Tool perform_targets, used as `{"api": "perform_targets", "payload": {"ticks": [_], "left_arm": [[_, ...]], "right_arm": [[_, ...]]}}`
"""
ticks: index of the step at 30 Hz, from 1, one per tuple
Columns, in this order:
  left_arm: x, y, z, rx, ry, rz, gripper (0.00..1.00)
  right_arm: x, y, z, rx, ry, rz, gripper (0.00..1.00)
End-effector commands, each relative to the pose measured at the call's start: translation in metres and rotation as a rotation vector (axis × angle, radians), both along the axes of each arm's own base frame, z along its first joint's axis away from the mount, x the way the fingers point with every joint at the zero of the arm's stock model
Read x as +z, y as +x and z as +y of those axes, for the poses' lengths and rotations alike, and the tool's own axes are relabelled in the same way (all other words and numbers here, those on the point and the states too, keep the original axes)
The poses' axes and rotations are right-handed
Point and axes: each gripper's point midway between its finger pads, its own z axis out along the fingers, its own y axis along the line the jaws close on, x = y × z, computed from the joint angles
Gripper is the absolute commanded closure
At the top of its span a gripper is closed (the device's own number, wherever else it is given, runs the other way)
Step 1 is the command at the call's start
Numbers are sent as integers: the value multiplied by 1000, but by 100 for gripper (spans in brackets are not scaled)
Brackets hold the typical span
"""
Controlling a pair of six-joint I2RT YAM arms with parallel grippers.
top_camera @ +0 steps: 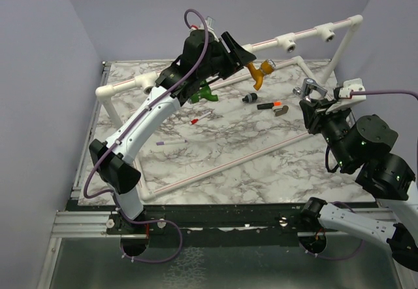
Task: Install the water faucets
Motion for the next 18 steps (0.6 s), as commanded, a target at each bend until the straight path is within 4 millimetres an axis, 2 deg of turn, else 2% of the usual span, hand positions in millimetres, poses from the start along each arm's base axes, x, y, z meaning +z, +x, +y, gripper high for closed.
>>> {"api": "perform_targets", "payload": {"ticks": [1, 6, 14, 18], "left_arm": [[-17, 10, -16, -19, -33, 69, 43], [-22, 7, -23, -31, -16, 82, 45], [-29, 2, -13, 27, 64, 107, 40], [-29, 0, -16, 44, 92, 117, 40]], "right_arm": [[9, 0, 7, 35, 21, -40, 99], [7, 1, 9, 40, 12, -39, 99], [6, 3, 14, 51, 4, -50, 99], [7, 2, 13, 57, 8, -60, 99]]}}
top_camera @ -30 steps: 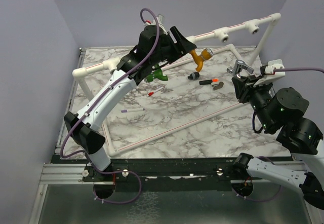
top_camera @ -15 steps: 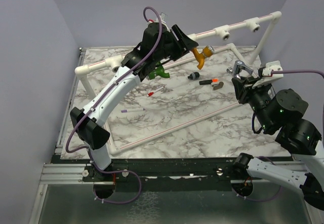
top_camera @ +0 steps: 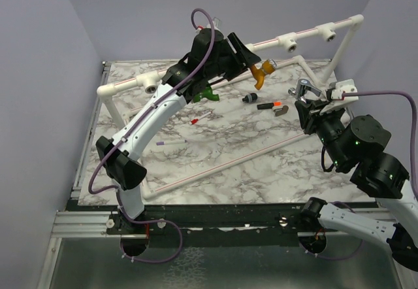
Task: Install the water faucets
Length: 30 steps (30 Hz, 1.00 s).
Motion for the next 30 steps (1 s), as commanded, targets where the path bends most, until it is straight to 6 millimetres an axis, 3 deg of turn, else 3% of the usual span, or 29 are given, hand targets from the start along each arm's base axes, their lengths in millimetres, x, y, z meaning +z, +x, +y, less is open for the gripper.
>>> {"api": "perform_targets", "payload": {"ticks": [1, 9, 20, 22, 30], "left_arm": [[-24, 0, -7, 30, 71, 83, 40], [-31, 8, -9, 79, 106, 104, 42], [-20, 18, 6, 114, 103, 71, 91], [-16, 20, 14, 130, 103, 59, 100], [-7, 27, 73, 234, 96, 31, 100]], "right_arm": [[14, -2, 4, 31, 38, -51, 99], [13, -5, 1, 35, 49, -60, 99], [11, -5, 5, 47, 44, -52, 99], [11, -4, 5, 43, 43, -49, 99], [8, 5, 12, 24, 13, -33, 99]]}}
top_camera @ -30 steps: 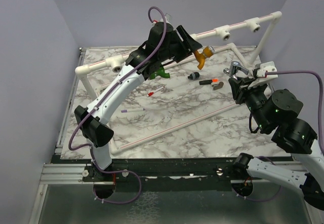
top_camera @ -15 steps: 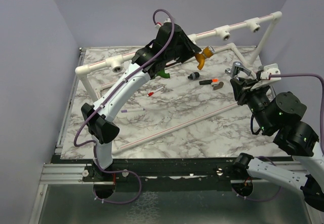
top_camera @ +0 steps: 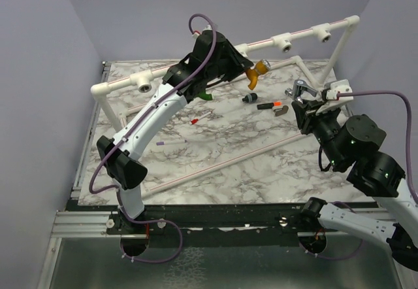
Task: Install the water faucets
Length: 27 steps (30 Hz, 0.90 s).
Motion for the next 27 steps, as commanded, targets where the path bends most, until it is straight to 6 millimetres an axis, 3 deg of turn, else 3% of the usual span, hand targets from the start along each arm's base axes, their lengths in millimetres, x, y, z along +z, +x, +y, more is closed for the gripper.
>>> {"api": "perform_targets", "payload": {"ticks": [1, 9, 18, 27], "left_arm": [[12, 21, 79, 159, 50, -55, 100], [21, 18, 127, 185, 54, -85, 100], [28, 1, 172, 222, 64, -107, 100], [25, -19, 184, 231, 69, -107, 100]], "right_arm": [[10, 6, 8, 1, 11, -25, 99], [2, 17, 20, -4, 6, -4, 99], [-10, 34, 46, 11, -10, 24, 99], [-12, 47, 65, 24, -5, 28, 99]]}}
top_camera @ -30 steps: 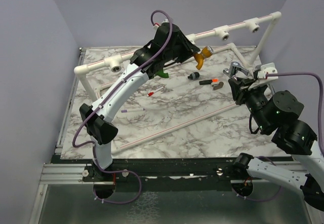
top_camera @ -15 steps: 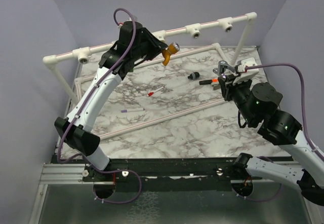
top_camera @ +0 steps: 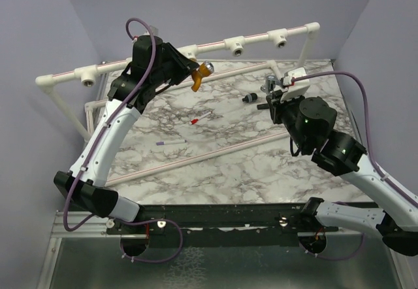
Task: Install the water faucets
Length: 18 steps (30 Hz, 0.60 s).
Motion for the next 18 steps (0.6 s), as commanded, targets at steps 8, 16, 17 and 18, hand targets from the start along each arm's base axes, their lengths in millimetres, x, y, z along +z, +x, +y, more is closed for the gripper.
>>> {"api": "perform_targets", "payload": {"ticks": [8, 16, 17, 18], "left_arm": [[37, -21, 25, 40, 24, -127, 62], [44, -24, 29, 36, 59, -166, 33], [47, -24, 30, 36, 65, -178, 32], [50, -24, 31, 35, 75, -190, 30]], "right_arm": [[17, 9, 21, 35, 66, -40, 99], [19, 7, 19, 35, 72, -38, 99], [19, 7, 18, 34, 72, -38, 99], [20, 6, 17, 34, 74, -38, 99]]}}
